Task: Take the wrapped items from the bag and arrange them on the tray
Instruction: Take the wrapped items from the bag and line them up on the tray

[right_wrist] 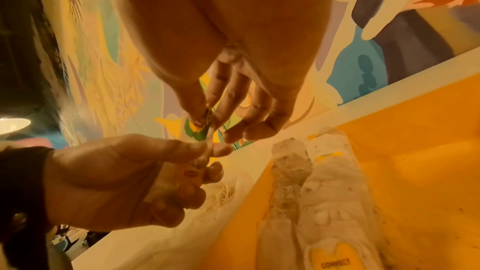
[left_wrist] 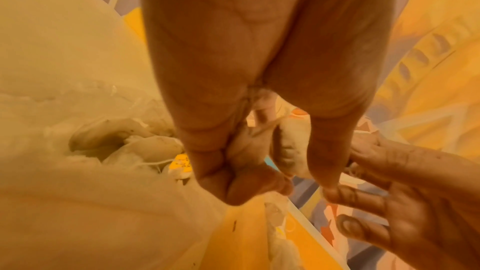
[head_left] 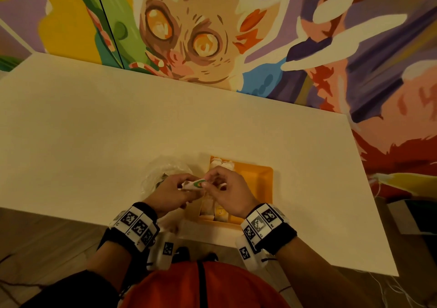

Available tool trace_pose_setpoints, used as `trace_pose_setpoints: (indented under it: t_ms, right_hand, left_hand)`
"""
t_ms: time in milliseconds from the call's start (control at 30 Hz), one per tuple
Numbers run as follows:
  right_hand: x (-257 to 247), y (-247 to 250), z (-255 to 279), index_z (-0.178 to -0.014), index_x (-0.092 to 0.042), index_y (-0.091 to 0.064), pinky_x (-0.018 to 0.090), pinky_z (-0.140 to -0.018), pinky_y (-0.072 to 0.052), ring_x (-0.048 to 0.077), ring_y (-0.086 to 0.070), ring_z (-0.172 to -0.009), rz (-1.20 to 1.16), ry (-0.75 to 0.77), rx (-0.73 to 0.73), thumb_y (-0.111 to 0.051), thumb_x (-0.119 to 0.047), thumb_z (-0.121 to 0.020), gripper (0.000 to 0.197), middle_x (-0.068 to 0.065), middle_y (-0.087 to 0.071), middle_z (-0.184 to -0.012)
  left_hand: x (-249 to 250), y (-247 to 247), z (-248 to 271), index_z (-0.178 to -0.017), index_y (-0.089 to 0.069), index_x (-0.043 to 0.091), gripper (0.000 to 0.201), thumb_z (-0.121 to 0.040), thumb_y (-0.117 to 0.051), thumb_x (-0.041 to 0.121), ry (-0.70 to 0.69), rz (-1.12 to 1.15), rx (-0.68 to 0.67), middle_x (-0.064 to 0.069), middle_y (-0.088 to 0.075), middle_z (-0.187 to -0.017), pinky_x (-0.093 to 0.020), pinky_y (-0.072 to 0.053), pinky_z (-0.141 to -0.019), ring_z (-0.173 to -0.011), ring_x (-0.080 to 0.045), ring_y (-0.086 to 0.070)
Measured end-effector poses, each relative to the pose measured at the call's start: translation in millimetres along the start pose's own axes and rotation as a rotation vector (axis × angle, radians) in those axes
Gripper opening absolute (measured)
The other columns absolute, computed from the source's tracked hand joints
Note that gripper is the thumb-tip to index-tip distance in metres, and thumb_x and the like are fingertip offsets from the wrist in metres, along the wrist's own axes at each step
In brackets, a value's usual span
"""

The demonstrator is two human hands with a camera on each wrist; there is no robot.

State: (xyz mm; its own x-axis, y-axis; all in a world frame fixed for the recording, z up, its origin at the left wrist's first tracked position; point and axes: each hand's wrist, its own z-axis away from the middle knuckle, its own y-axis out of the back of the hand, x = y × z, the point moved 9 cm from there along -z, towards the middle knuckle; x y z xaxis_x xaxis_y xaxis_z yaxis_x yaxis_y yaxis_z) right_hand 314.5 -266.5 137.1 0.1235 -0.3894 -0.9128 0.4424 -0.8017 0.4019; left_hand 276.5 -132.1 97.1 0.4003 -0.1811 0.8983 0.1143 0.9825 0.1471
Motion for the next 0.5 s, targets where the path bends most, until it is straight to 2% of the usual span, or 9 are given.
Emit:
trace_pose_setpoints:
  t_ms: [100,167,233,300,367,500]
  right_hand:
    - [2,9,-1,-0.093,-0.023,-0.068,0.019,-0.068,-0.05,0.005,-0.062,-0.078,-0.017,0.009,0.075,-0.07,-0.018,-0.088,0.007,-0.007,-0.068,-0.086]
    - [2,13,-2,-0.095,-0.022,-0.071,0.013,-0.067,-0.045,0.001,-0.06,-0.076,-0.001,0.011,0.088,-0.07,-0.018,-0.088,0.009,-0.01,-0.068,-0.088]
    - [3,13,-2,-0.096,-0.024,-0.072,0.011,-0.066,-0.042,-0.002,-0.058,-0.075,0.02,0.015,0.073,-0.069,-0.018,-0.088,0.01,-0.014,-0.067,-0.088]
    - [4,11,-1,-0.096,-0.025,-0.072,0.011,-0.066,-0.042,-0.003,-0.058,-0.075,0.031,0.01,0.068,-0.069,-0.019,-0.088,0.01,-0.014,-0.067,-0.087]
    - [6,13,0,-0.096,-0.025,-0.07,0.011,-0.066,-0.044,-0.002,-0.059,-0.075,0.007,-0.001,0.096,-0.07,-0.019,-0.087,0.01,-0.01,-0.067,-0.087]
    - [14,12,2,-0.097,-0.019,-0.071,0.015,-0.067,-0.047,0.007,-0.062,-0.076,-0.039,-0.03,0.121,-0.073,-0.019,-0.086,0.011,-0.001,-0.069,-0.087]
  left_hand:
    - [-1,4,-1,-0.102,-0.07,0.025,0.022,-0.081,-0.077,0.022,-0.008,-0.005,0.029,-0.001,-0.068,-0.088,-0.025,-0.045,-0.054,-0.07,-0.01,-0.057]
    - [7,8,-1,-0.104,-0.072,0.028,0.025,-0.08,-0.078,0.028,-0.082,-0.074,0.084,0.004,-0.069,-0.091,-0.018,-0.043,-0.063,-0.067,0.003,-0.057]
    - [21,10,1,-0.102,-0.074,0.025,0.022,-0.081,-0.077,0.027,-0.192,-0.119,0.139,0.009,-0.071,-0.09,-0.014,-0.041,-0.071,-0.071,0.009,-0.059]
    - [31,6,3,-0.093,-0.077,0.018,0.011,-0.082,-0.075,0.018,-0.261,-0.093,0.143,0.013,-0.074,-0.084,-0.008,-0.042,-0.071,-0.072,0.008,-0.062]
    - [34,5,2,-0.087,-0.078,0.014,0.006,-0.082,-0.074,0.013,-0.293,-0.077,0.148,0.007,-0.075,-0.081,-0.008,-0.044,-0.07,-0.073,0.003,-0.064]
    - [32,11,0,-0.089,-0.078,0.01,0.007,-0.083,-0.073,0.011,-0.314,-0.043,0.198,0.001,-0.075,-0.087,-0.009,-0.046,-0.075,-0.082,-0.003,-0.067]
